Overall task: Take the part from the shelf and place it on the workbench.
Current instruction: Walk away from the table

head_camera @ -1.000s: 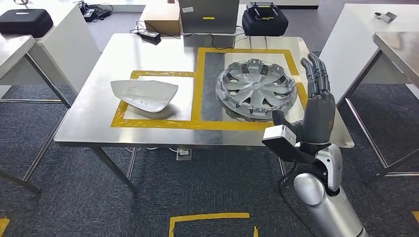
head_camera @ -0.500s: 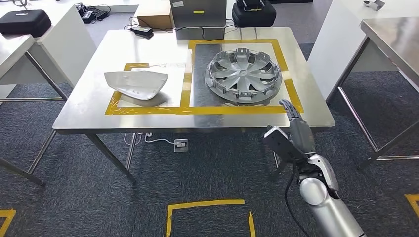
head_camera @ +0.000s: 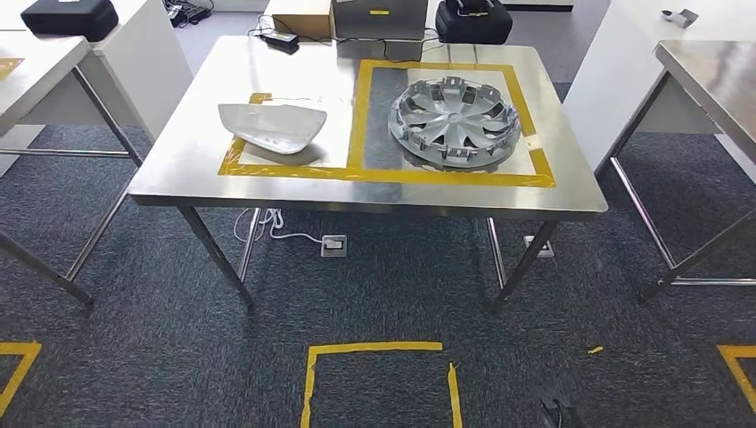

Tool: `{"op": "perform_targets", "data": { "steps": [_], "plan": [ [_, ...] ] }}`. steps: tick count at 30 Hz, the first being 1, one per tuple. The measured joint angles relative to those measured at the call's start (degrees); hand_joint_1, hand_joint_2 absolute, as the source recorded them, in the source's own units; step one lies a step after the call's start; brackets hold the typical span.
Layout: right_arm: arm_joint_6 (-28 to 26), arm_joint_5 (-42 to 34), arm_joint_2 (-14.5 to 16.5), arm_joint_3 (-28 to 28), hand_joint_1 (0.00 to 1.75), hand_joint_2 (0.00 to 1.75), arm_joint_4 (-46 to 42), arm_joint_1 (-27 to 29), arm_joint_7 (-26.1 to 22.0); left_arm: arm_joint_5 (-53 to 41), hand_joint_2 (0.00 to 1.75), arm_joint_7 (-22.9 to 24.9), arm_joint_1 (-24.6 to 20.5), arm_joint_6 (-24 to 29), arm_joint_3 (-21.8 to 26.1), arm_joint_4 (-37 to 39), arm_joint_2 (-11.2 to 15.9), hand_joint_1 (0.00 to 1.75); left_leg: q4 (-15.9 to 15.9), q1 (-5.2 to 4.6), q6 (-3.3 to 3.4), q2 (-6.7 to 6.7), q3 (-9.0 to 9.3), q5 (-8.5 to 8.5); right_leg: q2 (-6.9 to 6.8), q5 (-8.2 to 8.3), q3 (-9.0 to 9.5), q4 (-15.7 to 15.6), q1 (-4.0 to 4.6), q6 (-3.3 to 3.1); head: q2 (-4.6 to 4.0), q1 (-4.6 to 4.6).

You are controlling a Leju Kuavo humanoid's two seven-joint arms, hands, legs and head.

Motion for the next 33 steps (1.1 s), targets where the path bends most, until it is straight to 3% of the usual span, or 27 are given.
{"op": "perform_targets", "data": {
  "steps": [2, 3, 4, 5, 6, 8, 9, 10, 12, 13, 14, 17, 18, 19, 20, 22, 24, 25, 27, 29, 31, 33],
  "plan": [
    [-1.29, -3.32, 1.03, -3.08, 0.00, 0.00, 2.28, 1.36, 4.46, -0.26, 0.00, -0.44, -0.04, -0.07, 0.02, -0.02, 0.21, 0.00, 0.16, -0.19, 0.25, 0.36, -1.81, 1.41, 0.22, -5.67, -1.88, 7.58, 0.01, 0.29, 0.00, 0.14],
    [-2.07, -5.09, 1.60, -4.70, 0.00, 0.00, 3.13, 1.75, 6.04, -0.39, 0.00, -0.66, -0.10, -0.09, 0.02, -0.02, 0.25, 0.00, 0.32, -0.27, 0.25, 0.61, -2.78, 2.08, 0.27, -6.64, -2.11, 10.47, 0.01, 0.36, 0.00, 0.14],
    [-2.79, -6.78, 2.19, -6.26, 0.00, 0.00, 3.78, 2.10, 6.95, -0.51, 0.00, -0.86, -0.17, -0.10, 0.02, -0.02, 0.27, 0.00, 0.54, -0.31, 0.18, 0.84, -3.82, 2.72, 0.30, -6.34, -1.54, 11.90, 0.00, 0.39, 0.00, 0.15],
    [-3.42, -8.32, 2.73, -7.79, 0.00, 0.00, 4.26, 2.37, 7.31, -0.67, 0.00, -1.07, -0.23, -0.11, 0.02, -0.02, 0.29, 0.00, 0.83, -0.29, 0.04, 1.04, -4.83, 3.27, 0.30, -4.92, 0.19, 11.03, -0.02, 0.40, 0.00, 0.14],
    [-3.89, -9.57, 3.24, -9.25, 0.00, 0.00, 4.64, 2.57, 7.21, -0.84, 0.00, -1.20, -0.29, -0.14, 0.02, -0.02, 0.31, 0.00, 1.18, -0.24, -0.17, 1.19, -5.80, 3.79, 0.30, -3.38, 3.00, 8.13, -0.07, 0.40, 0.00, 0.14],
    [-4.28, -10.97, 4.08, -11.82, 0.00, 0.00, 5.10, 2.69, 6.11, -1.15, 0.00, -1.33, -0.46, -0.30, 0.03, -0.04, 0.37, 0.00, 1.80, -0.20, -0.81, 1.34, -7.29, 4.75, 0.36, -3.20, 8.97, 0.11, 0.08, 0.03, 0.00, 0.13],
    [-4.09, -11.26, 4.49, -12.85, 0.00, 0.00, 5.28, 2.75, 5.35, -1.36, 0.00, -1.32, -0.55, -0.44, 0.03, -0.05, 0.40, 0.00, 1.94, -0.21, -1.17, 1.38, -7.57, 5.19, 0.43, -3.82, 10.72, -2.78, 0.23, -0.42, 0.00, 0.22],
    [-3.69, -11.30, 4.81, -13.72, 0.00, 0.00, 5.49, 2.80, 4.52, -1.61, 0.00, -1.29, -0.66, -0.62, 0.01, -0.06, 0.43, 0.00, 1.89, -0.19, -1.53, 1.40, -7.65, 5.68, 0.51, -4.47, 11.33, -4.23, 0.42, -1.00, 0.00, 0.28],
    [-2.27, -10.70, 5.43, -14.93, 0.00, 0.87, 5.97, 2.89, 2.43, -2.20, 0.00, -1.14, -0.75, -1.04, -0.04, -0.05, 0.51, 0.00, 1.54, -0.10, -2.27, 1.31, -7.61, 6.54, 0.49, -3.68, 10.80, -4.66, 0.51, -2.19, 0.00, 0.48],
    [-1.44, -10.05, 5.67, -15.23, 0.00, 1.31, 6.16, 2.84, 1.20, -2.42, 0.00, -1.06, -0.74, -1.19, -0.07, -0.05, 0.59, 0.00, 1.75, -0.02, -2.62, 1.14, -7.89, 6.11, 0.38, -3.10, 10.38, -4.71, 0.46, -2.71, 0.00, 0.47],
    [-0.56, -9.22, 5.89, -15.36, 0.00, 1.75, 6.27, 2.78, -0.07, -2.56, 0.00, -0.99, -0.71, -1.30, -0.08, -0.03, 0.66, 0.00, 2.76, 0.03, -2.97, 0.93, -8.41, 4.58, 0.27, -2.42, 9.84, -4.83, 0.38, -3.19, 0.00, 0.45],
    [2.15, -5.91, 6.47, -15.13, 0.00, 1.75, 6.41, 2.73, -3.74, -2.64, 0.00, -1.37, -0.73, -1.31, -0.08, 0.01, 0.82, 0.00, 11.97, 0.18, -3.74, 0.51, -10.81, -3.79, 0.13, -0.34, 7.55, -4.87, 0.32, -3.77, 0.00, 0.28],
    [3.00, -4.53, 6.67, -14.77, 0.00, 1.75, 6.47, 2.71, -4.79, -2.64, 0.00, -1.61, -0.78, -1.26, -0.08, 0.01, 0.87, 0.00, 15.31, 0.20, -3.89, 0.50, -11.10, -5.26, 0.10, 0.35, 6.66, -4.82, 0.34, -3.73, 0.00, 0.25],
    [3.69, -3.09, 6.81, -14.23, 0.00, 1.75, 6.54, 2.67, -5.63, -2.63, 0.00, -1.78, -0.84, -1.20, -0.08, 0.01, 0.92, 0.00, 17.28, 0.20, -3.93, 0.50, -10.68, -5.36, 0.06, 1.03, 5.77, -4.77, 0.36, -3.65, 0.00, 0.25],
    [4.23, -1.58, 6.96, -13.52, 0.00, 1.75, 6.60, 2.62, -6.34, -2.60, 0.00, -1.91, -0.89, -1.12, -0.08, 0.00, 0.96, 0.00, 17.32, 0.21, -3.90, 0.49, -9.31, -4.35, 0.03, 1.68, 4.88, -4.72, 0.36, -3.54, 0.00, 0.26],
    [4.78, 0.89, 7.24, -11.95, 0.00, 1.75, 6.69, 2.43, -7.21, -2.48, 0.00, -2.08, -1.07, -0.93, -0.08, -0.05, 1.02, 0.00, 11.22, 0.22, -3.59, 0.41, -3.60, -2.17, 0.04, 3.02, 3.38, -4.62, 0.36, -3.17, 0.00, 0.26],
    [5.00, 2.35, 7.49, -10.60, 0.00, 1.75, 6.70, 2.16, -7.48, -2.23, 0.00, -2.15, -1.24, -0.73, -0.08, -0.08, 1.01, 0.00, 2.69, 0.01, -2.97, 0.16, 2.31, -2.68, 0.07, 4.36, 2.49, -4.65, 0.42, -2.61, 0.00, 0.32],
    [5.07, 2.72, 7.58, -10.08, 0.00, 1.75, 6.72, 2.00, -7.46, -2.07, 0.00, -2.15, -1.22, -0.64, -0.08, -0.07, 0.97, 0.00, 0.14, -0.15, -2.68, 0.04, 3.80, -3.24, 0.09, 4.99, 2.35, -4.81, 0.42, -2.30, 0.00, 0.29],
    [5.13, 2.95, 7.69, -9.37, 0.00, 1.75, 6.83, 1.82, -7.29, -1.59, 0.00, -1.98, -1.00, -0.51, -0.06, 0.00, 0.87, 0.00, -0.75, -0.33, -1.91, 0.02, 3.64, -2.77, 0.20, 6.05, 2.32, -5.32, 0.34, -1.57, 0.00, 0.19],
    [5.10, 2.84, 7.74, -8.90, 0.00, 1.75, 6.98, 1.81, -6.84, -0.93, 0.00, -1.43, -0.83, -0.39, -0.01, 0.05, 0.79, 0.00, -1.02, -0.25, -0.81, 0.27, 2.82, -1.87, 0.35, 4.59, 1.62, -4.21, 0.21, -0.85, 0.00, 0.18],
    [5.01, 2.70, 7.74, -8.64, 0.00, 1.75, 7.13, 1.84, -5.81, -0.41, 0.00, -0.52, -0.59, -0.33, 0.06, 0.08, 0.76, 0.00, -1.00, -0.26, 0.06, 0.51, 1.53, -0.76, 0.41, -0.54, -0.16, 1.23, 0.16, -0.37, 0.00, 0.33],
    [4.90, 2.68, 7.73, -8.53, 0.00, 1.75, 7.23, 1.81, -4.14, -0.19, 0.00, 0.40, -0.36, -0.38, 0.16, 0.10, 0.64, 0.00, -0.66, -0.50, 0.34, 0.61, -0.05, 0.36, 0.41, -5.11, -2.09, 8.90, 0.20, -0.16, 0.00, 0.37]
  ]
}}
